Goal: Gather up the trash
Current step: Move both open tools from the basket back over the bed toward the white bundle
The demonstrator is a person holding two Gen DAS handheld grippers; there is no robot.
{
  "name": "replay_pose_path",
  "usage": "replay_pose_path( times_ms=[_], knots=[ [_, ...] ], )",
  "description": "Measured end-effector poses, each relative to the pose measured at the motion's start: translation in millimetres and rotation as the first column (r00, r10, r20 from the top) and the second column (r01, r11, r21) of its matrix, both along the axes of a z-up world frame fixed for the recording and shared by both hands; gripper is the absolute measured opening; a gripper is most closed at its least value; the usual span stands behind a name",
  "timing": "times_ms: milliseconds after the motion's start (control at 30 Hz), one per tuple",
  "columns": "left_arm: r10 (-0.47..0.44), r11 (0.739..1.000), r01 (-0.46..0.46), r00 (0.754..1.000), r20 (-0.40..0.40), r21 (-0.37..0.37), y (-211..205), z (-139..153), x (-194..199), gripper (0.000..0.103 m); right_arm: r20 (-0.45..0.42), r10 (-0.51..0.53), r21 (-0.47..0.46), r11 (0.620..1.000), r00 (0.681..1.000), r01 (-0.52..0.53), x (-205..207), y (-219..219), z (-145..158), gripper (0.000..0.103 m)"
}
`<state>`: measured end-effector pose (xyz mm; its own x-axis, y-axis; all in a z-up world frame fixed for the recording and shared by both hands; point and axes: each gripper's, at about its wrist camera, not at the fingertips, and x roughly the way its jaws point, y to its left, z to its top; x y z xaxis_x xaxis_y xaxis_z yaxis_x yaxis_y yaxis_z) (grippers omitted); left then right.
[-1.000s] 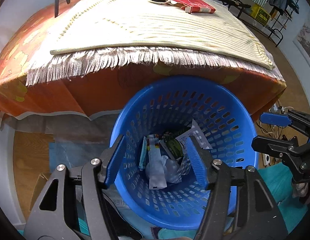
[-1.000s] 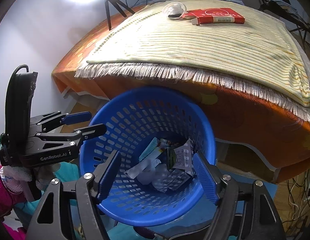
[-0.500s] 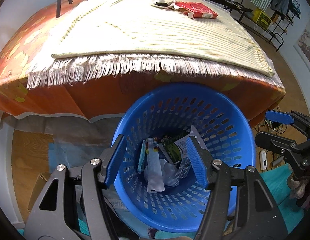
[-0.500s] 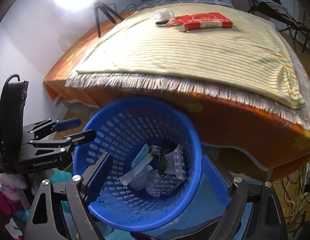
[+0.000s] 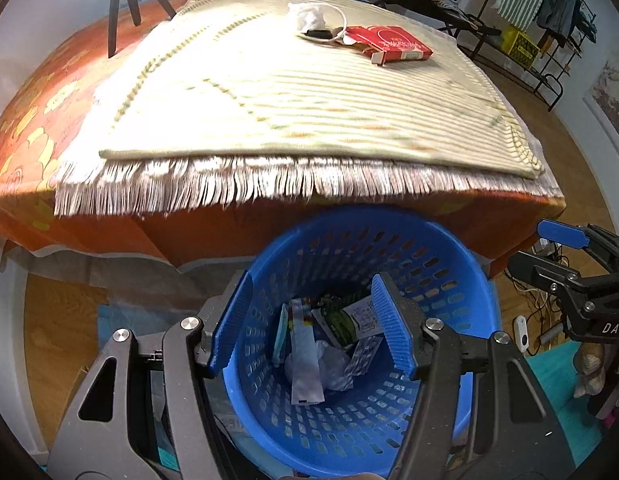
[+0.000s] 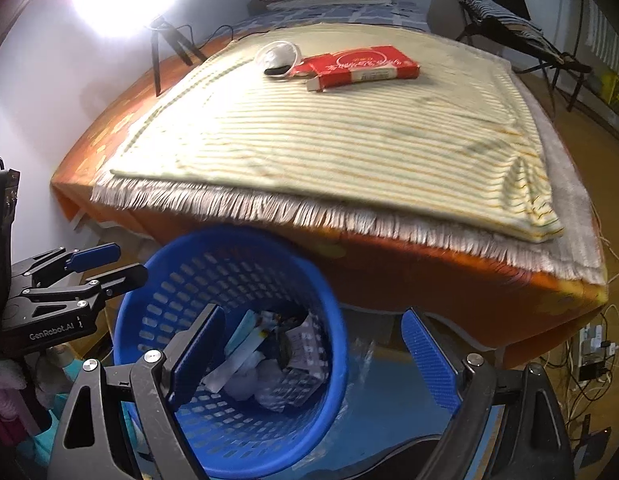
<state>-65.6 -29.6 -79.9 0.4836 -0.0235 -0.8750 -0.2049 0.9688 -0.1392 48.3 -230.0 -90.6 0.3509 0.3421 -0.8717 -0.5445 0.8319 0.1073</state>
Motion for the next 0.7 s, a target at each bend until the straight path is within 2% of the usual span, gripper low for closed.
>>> replay_pose_path(
  times_ms=[300,533,700],
  knots=[
    [0.004,1.0,-0.004,0.999,0.038,-0.017,10.4,25.7,32.8,0.064,0.016,-0.006,0.043,0.999,1.0,0.005,24.9,1.5,18.9,0.091],
    [-0.011,0.999,0.007,0.995,0.097,0.041,20.2,58.8,69.6,0.064,0.126,0.021,0.039,0.999,0.992,-0.026,54.3,8.9,45.0,0.091],
    [-0.012,0.998,0.005,0.993,0.121,0.058,31.6,72.7,100.7,0.064,0.141,0.022,0.063,0.998,0.99,-0.032,84.7,14.2,56.2,0.092]
  ],
)
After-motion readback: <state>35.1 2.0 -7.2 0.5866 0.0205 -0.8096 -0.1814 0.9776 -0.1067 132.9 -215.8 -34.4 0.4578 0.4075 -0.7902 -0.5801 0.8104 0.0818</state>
